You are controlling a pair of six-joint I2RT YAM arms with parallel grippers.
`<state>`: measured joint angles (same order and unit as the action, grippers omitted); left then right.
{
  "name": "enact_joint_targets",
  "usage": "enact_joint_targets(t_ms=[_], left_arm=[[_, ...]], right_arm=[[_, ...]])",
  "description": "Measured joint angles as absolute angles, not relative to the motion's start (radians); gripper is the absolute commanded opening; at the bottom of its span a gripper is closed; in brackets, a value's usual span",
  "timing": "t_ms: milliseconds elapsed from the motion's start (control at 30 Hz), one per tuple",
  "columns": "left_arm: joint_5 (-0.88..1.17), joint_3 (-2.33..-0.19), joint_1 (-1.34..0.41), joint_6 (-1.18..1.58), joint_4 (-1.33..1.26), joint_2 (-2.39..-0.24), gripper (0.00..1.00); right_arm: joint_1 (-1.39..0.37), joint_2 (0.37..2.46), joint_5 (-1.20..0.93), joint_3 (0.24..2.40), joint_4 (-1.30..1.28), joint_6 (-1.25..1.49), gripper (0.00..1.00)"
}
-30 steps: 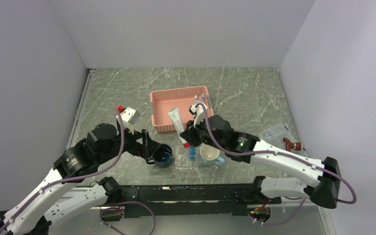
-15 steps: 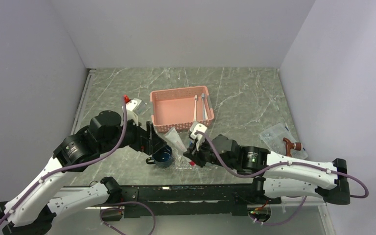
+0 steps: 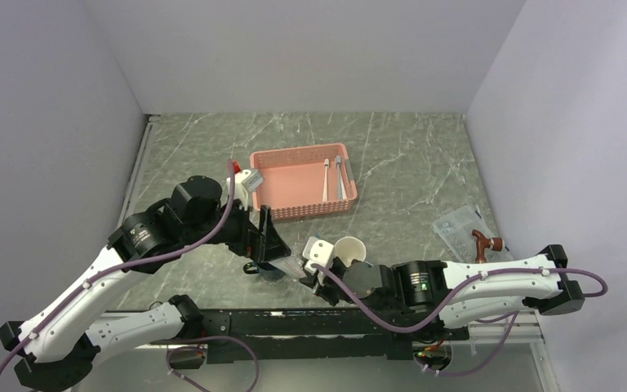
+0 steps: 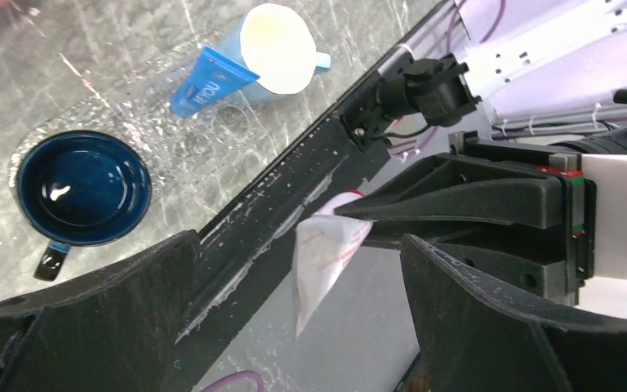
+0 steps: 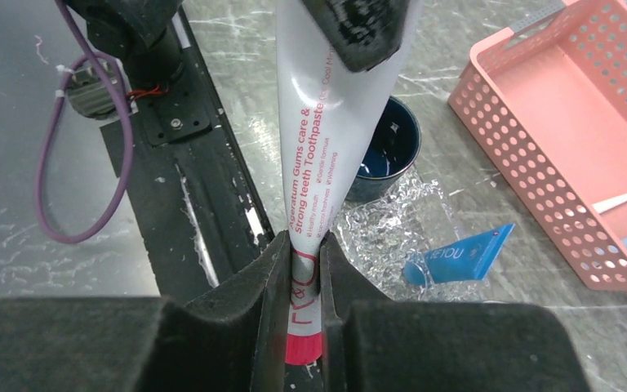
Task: Prepare toiletry sets of a toothbrush and toothpaste on the tray
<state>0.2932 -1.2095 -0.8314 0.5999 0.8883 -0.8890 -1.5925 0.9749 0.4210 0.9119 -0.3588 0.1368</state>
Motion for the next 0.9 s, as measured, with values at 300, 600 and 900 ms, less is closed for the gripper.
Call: enact_joint_targets(t_ms=[300,600,900], left_arm=[[0.408,-1.168,-0.831,0.606,0.883,-0.874,0.86],[0.450,-1.163,-0.831,0.595,0.889,-0.857,0.73],[0.465,-1.131,-0.830,0.590,0.889,-0.839,0.45]], right_arm=[[-1.638,1.023,0.543,0.927,-0.358,0.122,0.11],[-1.655,1.053,0.577,0.949,-0.359,0.118,0.10],[-1.672,1.088,0.580,0.970,-0.358,0.110,0.10]])
